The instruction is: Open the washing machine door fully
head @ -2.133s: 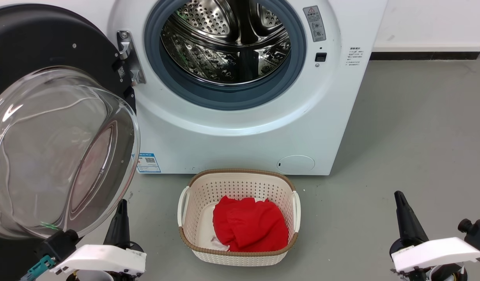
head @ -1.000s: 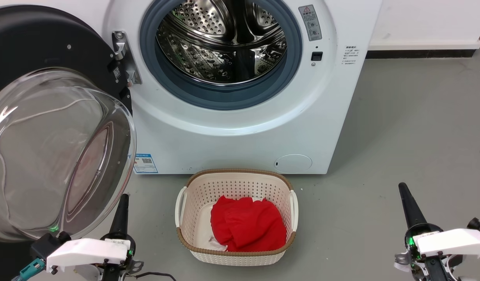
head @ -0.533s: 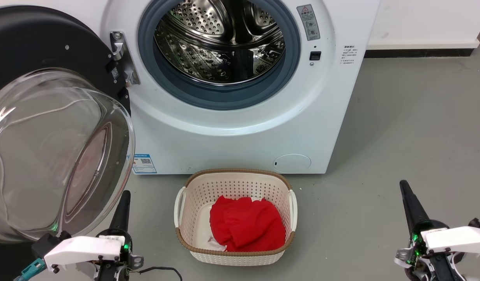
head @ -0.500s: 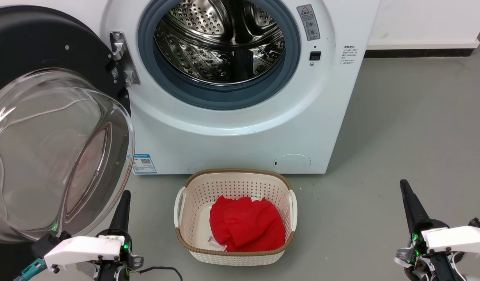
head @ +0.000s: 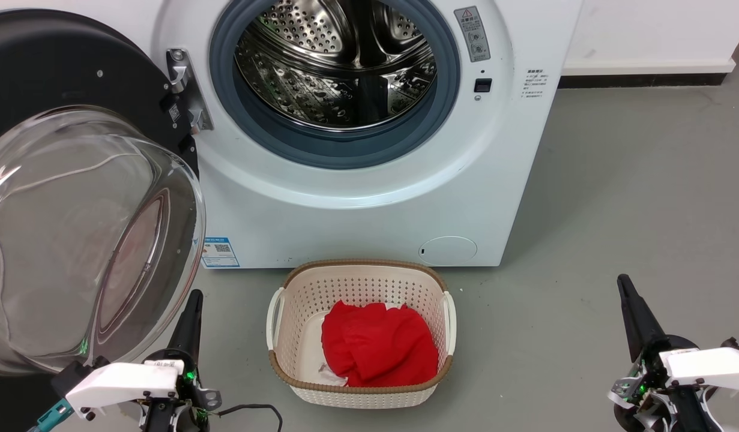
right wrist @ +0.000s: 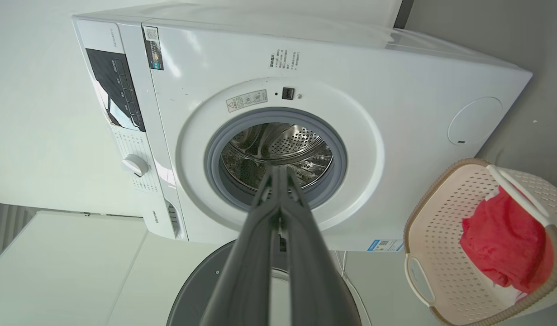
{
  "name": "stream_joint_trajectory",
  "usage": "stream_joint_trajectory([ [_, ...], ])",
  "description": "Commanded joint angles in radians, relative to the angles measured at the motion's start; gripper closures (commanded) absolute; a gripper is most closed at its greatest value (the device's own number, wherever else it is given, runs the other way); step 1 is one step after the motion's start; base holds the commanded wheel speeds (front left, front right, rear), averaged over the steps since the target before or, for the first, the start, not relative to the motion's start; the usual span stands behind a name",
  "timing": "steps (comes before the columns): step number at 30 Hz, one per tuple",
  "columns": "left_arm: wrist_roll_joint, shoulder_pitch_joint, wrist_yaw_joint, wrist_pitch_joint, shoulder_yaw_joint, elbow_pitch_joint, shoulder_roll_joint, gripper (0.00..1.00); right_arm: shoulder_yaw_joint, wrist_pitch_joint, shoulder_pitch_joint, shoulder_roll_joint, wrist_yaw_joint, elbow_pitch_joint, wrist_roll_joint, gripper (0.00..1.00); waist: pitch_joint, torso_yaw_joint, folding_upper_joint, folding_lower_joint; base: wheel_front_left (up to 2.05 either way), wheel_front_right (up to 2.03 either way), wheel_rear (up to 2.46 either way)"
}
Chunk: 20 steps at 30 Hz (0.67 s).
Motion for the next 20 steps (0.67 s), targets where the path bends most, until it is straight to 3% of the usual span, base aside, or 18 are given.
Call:
stream_joint_trajectory([
  [1,-0.018,-0.018,-0.003,0.005,0.004,0.000,-0.001,1.00,-0.002,0.005,-0.020,-0.003,0.000,0.002,0.017,1.00,0.000,0.000,-0.0001,0.0000,0.00,0.00,0.00],
  [20,-0.130,-0.021,-0.005,0.034,0.008,0.005,-0.002,1.00,-0.016,0.031,-0.029,0.002,0.000,0.014,0.123,1.00,0.001,-0.005,-0.0001,0.0000,0.00,0.00,0.00],
])
